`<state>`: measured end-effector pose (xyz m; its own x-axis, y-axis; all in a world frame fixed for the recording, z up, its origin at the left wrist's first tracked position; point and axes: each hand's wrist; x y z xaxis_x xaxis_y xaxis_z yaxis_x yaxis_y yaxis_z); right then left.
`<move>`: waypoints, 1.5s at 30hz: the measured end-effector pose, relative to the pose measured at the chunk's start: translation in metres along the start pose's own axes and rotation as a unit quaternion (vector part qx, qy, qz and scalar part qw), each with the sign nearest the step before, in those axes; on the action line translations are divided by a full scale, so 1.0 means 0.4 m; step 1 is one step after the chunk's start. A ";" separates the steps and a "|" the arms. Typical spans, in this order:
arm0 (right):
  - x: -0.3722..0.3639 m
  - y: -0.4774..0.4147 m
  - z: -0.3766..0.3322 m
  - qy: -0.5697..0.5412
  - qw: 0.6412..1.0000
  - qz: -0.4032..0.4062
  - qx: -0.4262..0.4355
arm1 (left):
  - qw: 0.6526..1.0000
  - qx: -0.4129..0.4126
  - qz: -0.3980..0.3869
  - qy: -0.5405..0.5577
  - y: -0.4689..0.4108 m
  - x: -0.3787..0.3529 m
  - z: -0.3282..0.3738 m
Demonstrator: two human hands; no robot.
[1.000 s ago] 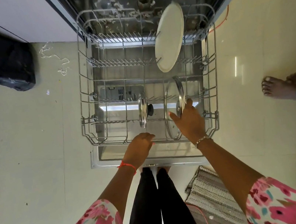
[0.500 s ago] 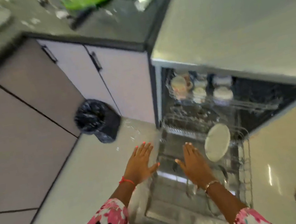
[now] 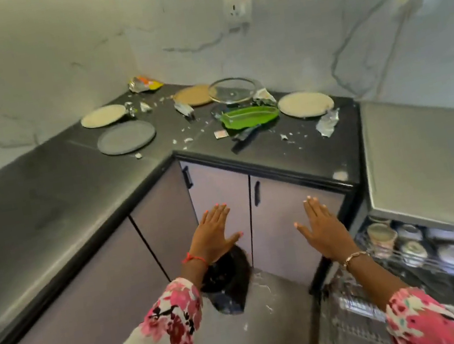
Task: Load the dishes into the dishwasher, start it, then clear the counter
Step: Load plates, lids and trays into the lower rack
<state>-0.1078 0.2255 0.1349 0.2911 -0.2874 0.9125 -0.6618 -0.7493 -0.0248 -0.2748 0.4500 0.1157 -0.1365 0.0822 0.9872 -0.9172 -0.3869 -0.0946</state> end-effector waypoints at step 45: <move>-0.026 -1.721 -0.130 -0.781 0.499 0.086 -0.365 | 0.996 0.087 0.011 -0.006 -1.189 -0.068 -0.610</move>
<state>0.3086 0.7753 0.1636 -0.0069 -0.8516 -0.5241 -0.6792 -0.3807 0.6275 0.0740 0.8559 0.1027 -0.1503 0.0620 0.9867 -0.8355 -0.5415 -0.0932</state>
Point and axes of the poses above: each hand's wrist, its own y-axis away from the middle knuckle, its own x-axis out of the back of the hand, z = x × y, and after that the axes turned 10 degrees about -y, right-handed
